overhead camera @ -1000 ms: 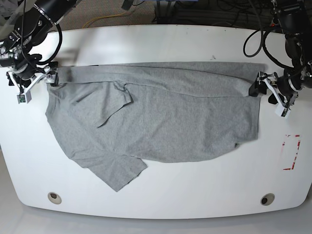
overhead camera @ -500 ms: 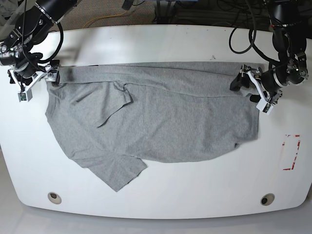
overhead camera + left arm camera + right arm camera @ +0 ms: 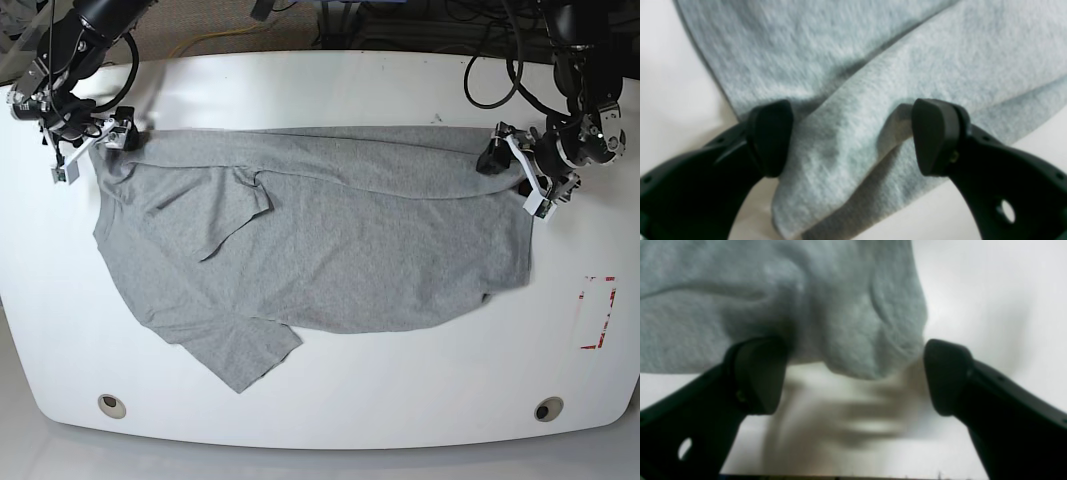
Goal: Fold the T-shirt properly
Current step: 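Release the hem and regrasp the shirt edge with both grippers, then pull the held shirt edge taut between both grippers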
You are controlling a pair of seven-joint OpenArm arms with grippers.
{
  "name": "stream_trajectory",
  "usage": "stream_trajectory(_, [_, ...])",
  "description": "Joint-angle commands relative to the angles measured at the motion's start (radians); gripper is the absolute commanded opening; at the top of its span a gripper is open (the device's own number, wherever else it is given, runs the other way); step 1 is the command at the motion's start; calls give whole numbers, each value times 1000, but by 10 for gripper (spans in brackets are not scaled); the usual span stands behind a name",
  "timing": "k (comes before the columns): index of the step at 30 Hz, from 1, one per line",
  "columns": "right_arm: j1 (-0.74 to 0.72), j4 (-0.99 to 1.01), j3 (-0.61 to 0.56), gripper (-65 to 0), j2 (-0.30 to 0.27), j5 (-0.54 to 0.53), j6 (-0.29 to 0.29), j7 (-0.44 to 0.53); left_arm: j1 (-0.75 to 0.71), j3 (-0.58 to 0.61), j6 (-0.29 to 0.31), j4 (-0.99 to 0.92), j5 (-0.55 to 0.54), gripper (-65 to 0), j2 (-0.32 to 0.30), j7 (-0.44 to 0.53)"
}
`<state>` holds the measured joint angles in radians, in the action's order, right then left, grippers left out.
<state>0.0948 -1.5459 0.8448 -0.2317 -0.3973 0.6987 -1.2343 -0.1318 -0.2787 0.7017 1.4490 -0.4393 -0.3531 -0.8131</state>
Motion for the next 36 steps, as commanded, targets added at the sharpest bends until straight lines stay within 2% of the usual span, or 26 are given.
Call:
stream_trajectory(1, [-11,-18,4,-24,-44,-21,-1,23,-6,0,-4,-26,61,-128,-11,1])
stream_trajectory(5, [-10,-3,4,-24,-85,-19,-1,24,-9,0,-4,-72,99,-128,-41,33])
stream_trajectory(13, [-16,12,4,-24,-168,-18,-1,26,-9,-1,-4,-95,96,-128,-74,34])
stream_trajectory(20, [-8,-49,4,-24,-177,-25,-1,15,-9,-1,-4,-92,95,-128,-77,34])
stream_trajectory(23, [9,-132,6,-24,-165,-28,-1,-25,-9,-1,-4,-92,95,-128,-79,34])
stream_trajectory(28, [10,-244,6,-24,-97,-41,-1,-112,-9,-3,-4,-93,95,-128,-80,34])
stream_trajectory(31, [13,-273,6,-24,-56,-90,-1,-160,-9,-1,-4,-92,95,-128,-80,34])
stream_trajectory(36, [36,-276,4,-24,24,-185,-1,-162,-9,-1,-4,-92,95,-128,-79,34])
